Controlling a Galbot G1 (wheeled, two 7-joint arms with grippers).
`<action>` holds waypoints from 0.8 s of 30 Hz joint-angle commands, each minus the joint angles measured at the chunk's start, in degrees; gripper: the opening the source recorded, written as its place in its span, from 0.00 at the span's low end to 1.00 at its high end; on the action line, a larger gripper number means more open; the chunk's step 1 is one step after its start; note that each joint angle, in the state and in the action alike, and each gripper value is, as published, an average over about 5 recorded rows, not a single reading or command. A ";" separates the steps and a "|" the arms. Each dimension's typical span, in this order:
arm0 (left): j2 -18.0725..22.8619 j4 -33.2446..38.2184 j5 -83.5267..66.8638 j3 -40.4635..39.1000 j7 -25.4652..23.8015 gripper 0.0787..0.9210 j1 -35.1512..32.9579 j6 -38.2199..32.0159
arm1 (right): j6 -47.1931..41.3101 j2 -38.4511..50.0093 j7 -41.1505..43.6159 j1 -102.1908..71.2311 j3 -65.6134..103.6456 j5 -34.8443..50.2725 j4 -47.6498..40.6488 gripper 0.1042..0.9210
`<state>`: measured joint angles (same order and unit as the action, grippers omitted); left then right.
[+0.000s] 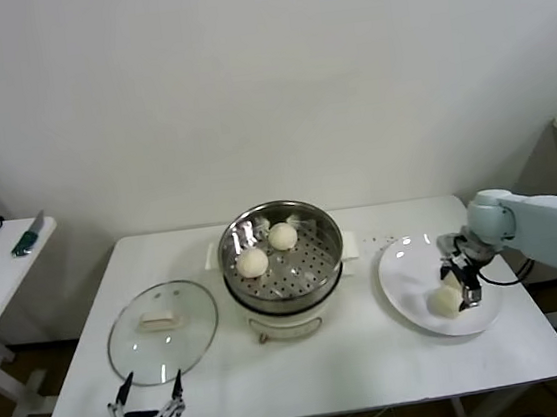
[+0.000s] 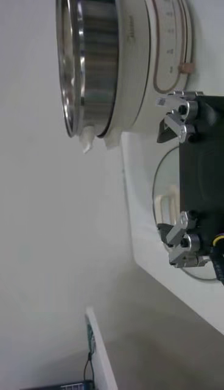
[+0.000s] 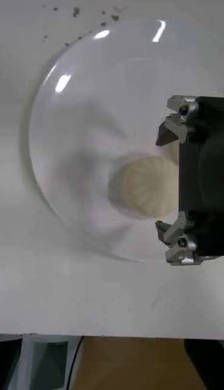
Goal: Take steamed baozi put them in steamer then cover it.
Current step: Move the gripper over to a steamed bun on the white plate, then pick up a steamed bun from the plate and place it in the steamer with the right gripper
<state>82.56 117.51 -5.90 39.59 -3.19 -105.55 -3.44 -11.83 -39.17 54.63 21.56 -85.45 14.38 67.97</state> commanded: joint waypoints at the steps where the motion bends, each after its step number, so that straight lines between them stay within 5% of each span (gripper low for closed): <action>1: 0.05 -0.06 0.16 -0.16 0.00 0.88 0.02 0.02 | -0.20 0.21 -1.20 -6.50 5.63 -2.07 -1.77 0.88; 10: -0.08 -0.05 0.19 0.02 -0.01 0.88 0.13 0.11 | -0.04 -0.87 -2.05 -8.69 8.16 -2.95 -3.14 0.88; 17: 0.03 0.12 0.27 -0.12 -0.02 0.88 0.23 0.21 | 0.33 -0.62 -0.89 -7.54 7.73 -3.17 -2.71 0.68; 24: 0.06 0.28 0.38 -0.16 -0.03 0.88 0.14 0.20 | 3.35 -1.28 2.29 0.61 3.52 -2.71 -1.89 0.64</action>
<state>82.63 117.75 -5.55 39.43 -3.22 -105.38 -3.25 -10.62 -40.17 54.71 16.39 -79.70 11.65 66.08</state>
